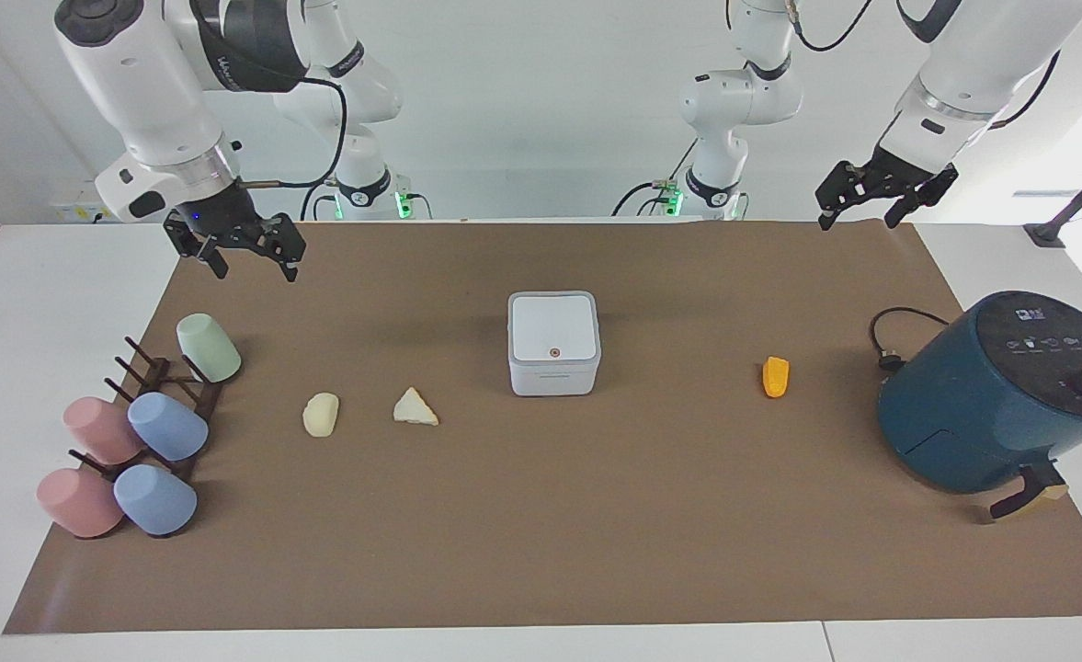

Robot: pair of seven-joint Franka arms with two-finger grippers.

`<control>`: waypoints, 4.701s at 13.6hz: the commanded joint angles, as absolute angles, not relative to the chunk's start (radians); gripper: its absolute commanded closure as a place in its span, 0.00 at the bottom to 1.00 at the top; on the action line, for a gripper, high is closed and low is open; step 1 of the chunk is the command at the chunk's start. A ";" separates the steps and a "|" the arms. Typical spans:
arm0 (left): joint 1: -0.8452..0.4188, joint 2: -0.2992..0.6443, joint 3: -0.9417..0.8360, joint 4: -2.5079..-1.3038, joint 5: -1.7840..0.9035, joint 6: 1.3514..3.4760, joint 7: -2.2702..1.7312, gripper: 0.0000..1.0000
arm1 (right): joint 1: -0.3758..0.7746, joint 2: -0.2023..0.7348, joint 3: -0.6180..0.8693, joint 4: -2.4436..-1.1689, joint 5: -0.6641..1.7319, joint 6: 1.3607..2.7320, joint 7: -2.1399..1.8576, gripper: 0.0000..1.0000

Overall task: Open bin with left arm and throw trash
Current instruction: 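Reach the left gripper to the bin lid while the right gripper reaches bread, then lift the bin lid with the left gripper while the right gripper grasps bread, then move the left gripper to the orange while the right gripper carries bread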

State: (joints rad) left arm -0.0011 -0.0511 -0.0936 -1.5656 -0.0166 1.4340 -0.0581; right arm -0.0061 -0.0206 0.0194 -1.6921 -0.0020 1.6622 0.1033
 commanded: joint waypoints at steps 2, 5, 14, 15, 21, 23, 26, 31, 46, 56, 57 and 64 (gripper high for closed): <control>-0.001 -0.087 -0.097 -1.608 -0.018 1.456 -0.041 0.00 | -0.020 -0.044 0.026 -1.721 0.014 1.677 0.098 0.00; 0.000 -0.087 -0.097 -1.611 -0.018 1.465 -0.049 0.00 | -0.018 -0.044 0.028 -1.721 0.014 1.677 0.098 0.00; -0.300 0.089 -0.115 -1.551 -0.066 1.667 -0.367 0.40 | -0.005 -0.040 0.038 -1.660 0.014 1.677 0.074 0.00; -0.339 0.133 -0.115 -1.551 -0.083 1.728 -0.430 0.69 | -0.005 -0.040 0.038 -1.660 0.014 1.677 0.071 0.00; -0.520 0.320 -0.115 -1.555 -0.081 2.020 -0.623 1.00 | -0.026 0.053 0.037 -1.672 0.014 1.773 0.071 0.00; -0.538 0.344 -0.115 -1.565 -0.080 2.051 -0.624 1.00 | -0.032 0.109 0.037 -1.706 0.014 1.863 0.068 0.00; -0.570 0.373 -0.115 -1.586 -0.077 2.080 -0.630 1.00 | -0.072 0.121 0.037 -1.908 0.014 2.136 -0.032 0.00; -0.592 0.370 -0.115 -1.632 -0.078 2.095 -0.643 1.00 | -0.055 0.172 0.037 -2.069 0.015 2.379 -0.057 0.00; -0.568 0.261 -0.104 -1.657 -0.072 1.987 -0.617 1.00 | -0.005 0.249 0.040 -2.112 0.017 2.497 -0.055 1.00; -0.112 0.094 -0.095 -1.851 -0.078 1.923 0.194 0.00 | 0.286 0.120 0.048 -1.924 0.021 2.292 0.505 1.00; -0.092 0.097 -0.095 -1.903 -0.077 1.986 0.259 0.00 | 0.328 0.121 0.048 -1.924 0.023 2.319 0.590 1.00; -0.041 0.156 -0.095 -2.101 -0.006 2.262 0.350 0.00 | 0.505 0.160 0.048 -1.937 0.172 2.487 0.968 1.00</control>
State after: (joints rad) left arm -0.0591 0.1557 -0.0863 -2.0447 -0.0313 2.1867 0.3304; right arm 0.4981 0.1567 0.0532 -1.9383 0.1213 2.4715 0.9457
